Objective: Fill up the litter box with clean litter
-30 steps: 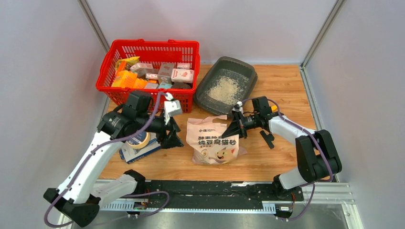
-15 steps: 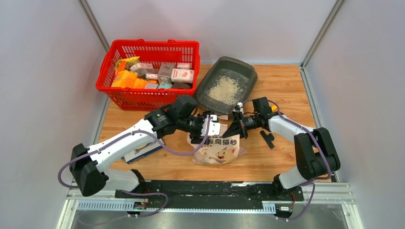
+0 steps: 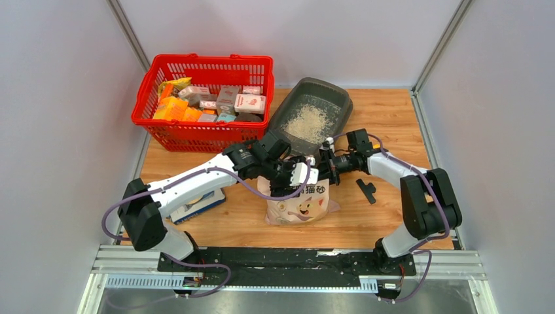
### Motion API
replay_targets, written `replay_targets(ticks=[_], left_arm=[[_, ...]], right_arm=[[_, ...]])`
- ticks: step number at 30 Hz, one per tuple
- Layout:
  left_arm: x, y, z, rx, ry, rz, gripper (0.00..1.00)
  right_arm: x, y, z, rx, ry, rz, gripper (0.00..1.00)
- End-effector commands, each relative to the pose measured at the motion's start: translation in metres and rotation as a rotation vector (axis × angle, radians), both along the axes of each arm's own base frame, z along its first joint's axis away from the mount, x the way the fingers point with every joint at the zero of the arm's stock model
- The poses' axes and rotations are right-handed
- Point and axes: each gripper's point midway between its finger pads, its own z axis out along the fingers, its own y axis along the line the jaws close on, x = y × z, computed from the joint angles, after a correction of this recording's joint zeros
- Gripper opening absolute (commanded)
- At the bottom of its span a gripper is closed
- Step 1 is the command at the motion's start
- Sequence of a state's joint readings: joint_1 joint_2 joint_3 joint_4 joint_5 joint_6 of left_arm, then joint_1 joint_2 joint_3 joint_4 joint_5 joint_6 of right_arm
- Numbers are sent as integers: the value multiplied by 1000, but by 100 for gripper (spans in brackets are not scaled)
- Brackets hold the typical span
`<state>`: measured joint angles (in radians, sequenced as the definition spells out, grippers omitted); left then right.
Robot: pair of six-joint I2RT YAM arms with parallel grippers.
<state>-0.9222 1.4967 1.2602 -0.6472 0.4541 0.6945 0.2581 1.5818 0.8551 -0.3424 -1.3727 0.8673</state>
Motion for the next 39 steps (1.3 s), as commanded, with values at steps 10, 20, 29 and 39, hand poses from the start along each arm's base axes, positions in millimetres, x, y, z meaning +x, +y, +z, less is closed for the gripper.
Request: replay_targets(ticks=[10,20,29,39], left_arm=[[-9,0,-16,-5,62,-18,53],[-13,-5,-20,-33,184,16,35],[-3,0,-20,-30,240,93,30],[-1,-1,-18,-63,327,158,30]], right_arm=[[-17,-12,31,91,83,23,0],[32,-54,27,45,-82,-188,58],[58,-97,83,-321,-1192,-3,67],[-21,-43,71,-245,-2090,301,75]])
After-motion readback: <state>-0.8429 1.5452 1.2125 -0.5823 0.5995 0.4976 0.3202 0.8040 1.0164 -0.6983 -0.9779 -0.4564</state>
